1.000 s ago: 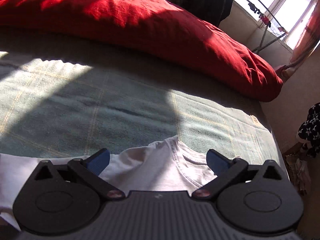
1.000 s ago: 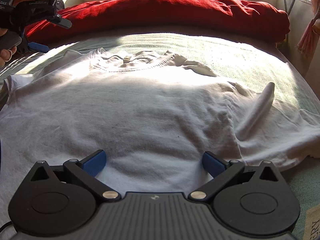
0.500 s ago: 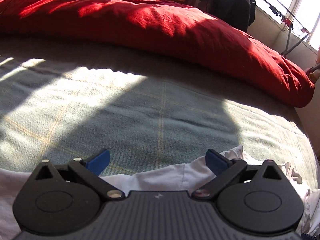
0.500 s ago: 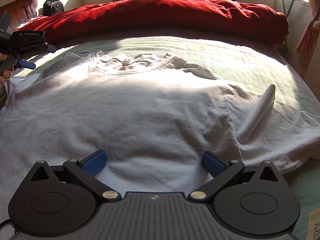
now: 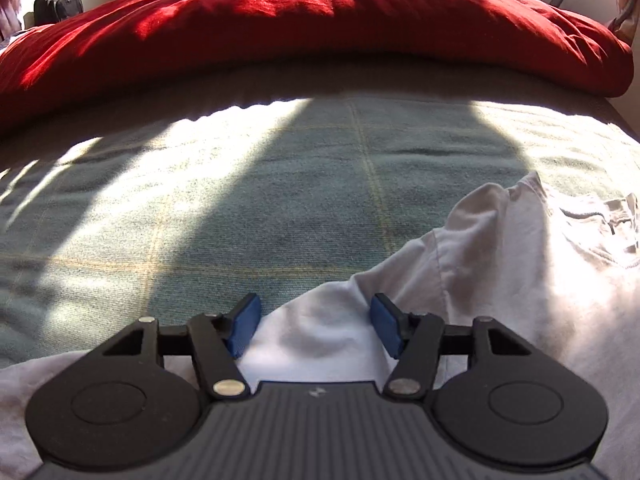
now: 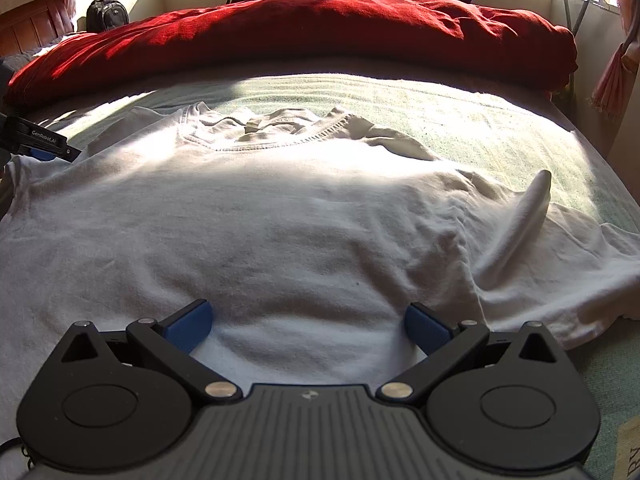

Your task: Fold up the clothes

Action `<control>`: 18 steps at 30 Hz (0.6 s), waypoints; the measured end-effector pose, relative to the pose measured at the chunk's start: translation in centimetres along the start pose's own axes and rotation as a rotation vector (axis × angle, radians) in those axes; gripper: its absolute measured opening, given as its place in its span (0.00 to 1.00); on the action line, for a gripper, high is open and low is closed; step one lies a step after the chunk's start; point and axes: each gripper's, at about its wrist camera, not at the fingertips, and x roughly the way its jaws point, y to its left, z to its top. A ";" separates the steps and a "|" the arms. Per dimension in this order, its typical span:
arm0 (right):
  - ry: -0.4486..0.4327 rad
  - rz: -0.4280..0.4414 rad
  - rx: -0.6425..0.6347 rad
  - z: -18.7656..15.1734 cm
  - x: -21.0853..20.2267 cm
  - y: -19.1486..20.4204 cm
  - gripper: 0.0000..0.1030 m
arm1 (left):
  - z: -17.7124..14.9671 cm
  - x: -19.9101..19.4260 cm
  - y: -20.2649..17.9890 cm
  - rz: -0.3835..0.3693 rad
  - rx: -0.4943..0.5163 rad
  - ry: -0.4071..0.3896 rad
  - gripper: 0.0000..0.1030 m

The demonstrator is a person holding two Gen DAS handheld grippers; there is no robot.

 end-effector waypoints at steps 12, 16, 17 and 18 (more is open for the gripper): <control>-0.003 -0.002 0.000 0.0 0.0 0.0 1.00 | -0.6 -0.7 0.8 0.100 -0.106 -0.041 0.13; -0.003 -0.002 0.000 0.0 0.0 0.0 1.00 | 0.0 -2.9 0.6 0.024 -0.178 -0.136 0.23; -0.003 -0.002 0.000 0.0 0.0 0.0 1.00 | 0.1 -3.5 0.2 -0.012 -0.190 -0.154 0.29; -0.003 -0.003 -0.001 0.0 0.0 0.1 1.00 | 0.2 -3.4 -0.4 -0.052 -0.196 -0.153 0.43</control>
